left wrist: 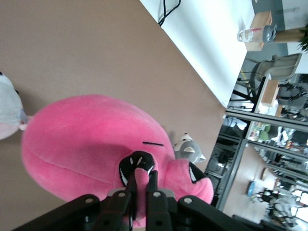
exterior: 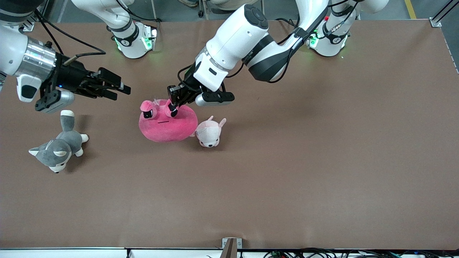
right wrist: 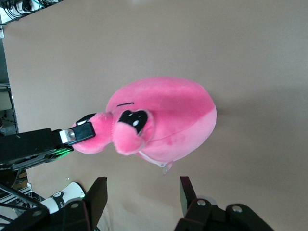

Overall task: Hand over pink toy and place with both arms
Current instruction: 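Grasp the pink plush with the right gripper beside the left gripper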

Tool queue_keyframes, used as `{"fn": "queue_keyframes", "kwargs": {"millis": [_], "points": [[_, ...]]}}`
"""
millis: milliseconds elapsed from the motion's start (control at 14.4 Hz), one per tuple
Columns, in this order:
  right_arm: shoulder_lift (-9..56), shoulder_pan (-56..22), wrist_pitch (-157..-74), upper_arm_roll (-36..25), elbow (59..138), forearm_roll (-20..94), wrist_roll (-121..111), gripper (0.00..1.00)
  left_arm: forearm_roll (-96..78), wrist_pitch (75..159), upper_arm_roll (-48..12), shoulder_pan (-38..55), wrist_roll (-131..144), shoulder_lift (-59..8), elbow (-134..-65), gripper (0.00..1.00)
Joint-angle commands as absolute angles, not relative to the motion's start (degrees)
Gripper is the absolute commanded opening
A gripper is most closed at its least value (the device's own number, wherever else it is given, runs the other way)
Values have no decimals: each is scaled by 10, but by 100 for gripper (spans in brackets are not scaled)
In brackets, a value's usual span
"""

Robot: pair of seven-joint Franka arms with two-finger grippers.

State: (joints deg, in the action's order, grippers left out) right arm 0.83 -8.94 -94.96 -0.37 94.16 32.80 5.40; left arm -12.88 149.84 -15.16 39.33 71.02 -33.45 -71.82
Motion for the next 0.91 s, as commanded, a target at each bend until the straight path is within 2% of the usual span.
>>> {"fn": "queue_keyframes", "kwargs": {"millis": [0, 836], "points": [[22, -101, -955, -9, 938, 341, 66, 69, -155, 1509, -151, 403, 720, -346, -694, 0], [54, -122, -980, -9, 934, 337, 106, 69, -161, 1510, -151, 417, 720, -348, -694, 0]]}}
